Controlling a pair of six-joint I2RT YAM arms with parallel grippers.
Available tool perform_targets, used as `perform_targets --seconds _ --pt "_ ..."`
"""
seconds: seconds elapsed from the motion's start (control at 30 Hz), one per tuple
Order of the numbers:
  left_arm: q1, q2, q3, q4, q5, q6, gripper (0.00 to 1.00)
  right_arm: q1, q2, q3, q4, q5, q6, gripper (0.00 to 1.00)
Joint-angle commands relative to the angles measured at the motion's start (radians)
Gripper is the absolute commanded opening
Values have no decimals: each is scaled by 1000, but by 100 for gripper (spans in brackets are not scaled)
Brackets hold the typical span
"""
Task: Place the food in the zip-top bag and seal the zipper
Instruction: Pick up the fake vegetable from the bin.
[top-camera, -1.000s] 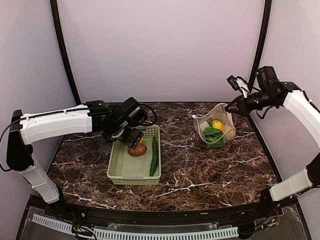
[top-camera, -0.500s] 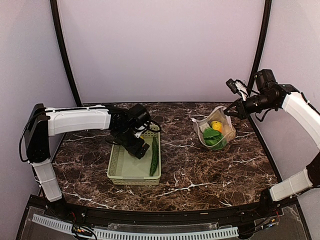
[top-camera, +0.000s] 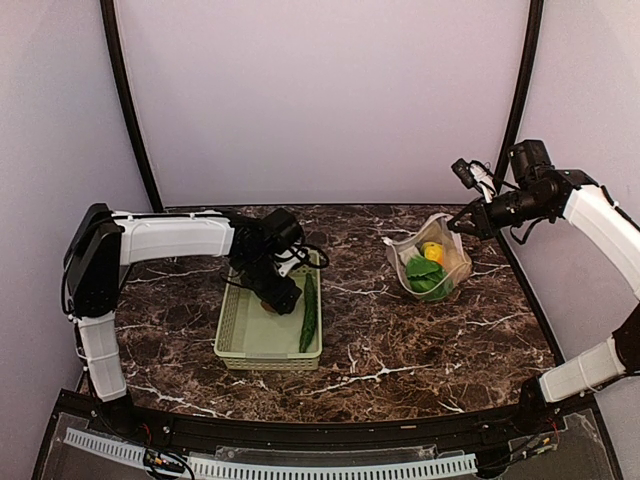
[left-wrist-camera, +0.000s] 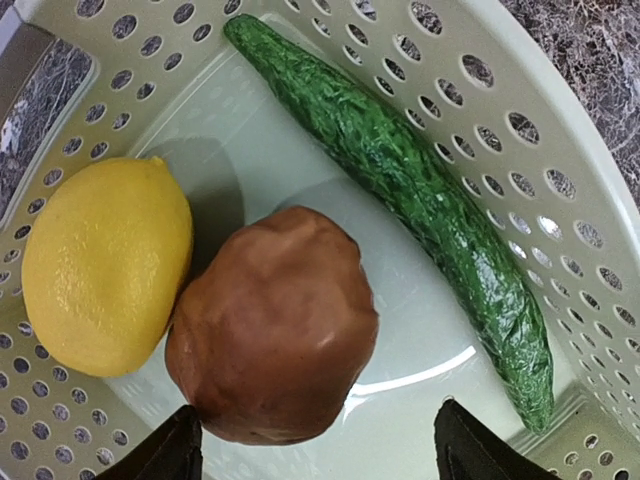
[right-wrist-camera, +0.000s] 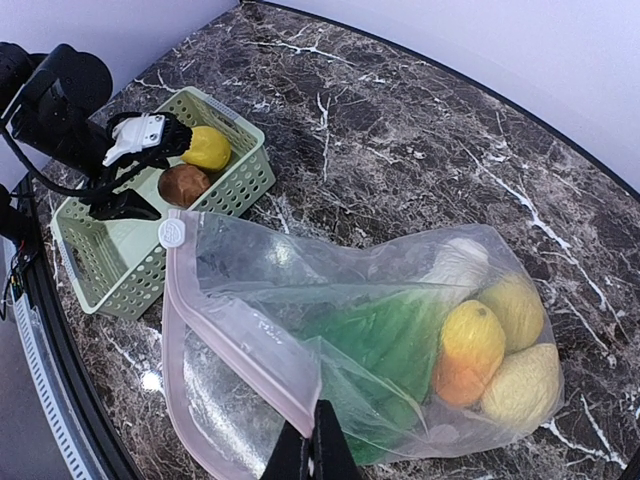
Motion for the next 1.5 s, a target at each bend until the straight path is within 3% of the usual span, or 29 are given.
perform_targets --seconds 0.0,0.17,0.6,1.47 --pt "8 19 40 6 11 58 78 5 -27 -11 14 -3 -5 0" --pt "8 65 65 -2 -12 77 75 5 -25 -11 14 -2 -4 0" --pt "7 87 86 34 -78 51 85 5 -17 -13 12 -3 -5 0" --pt "7 139 161 -8 -31 18 52 5 1 -26 17 0 -10 0"
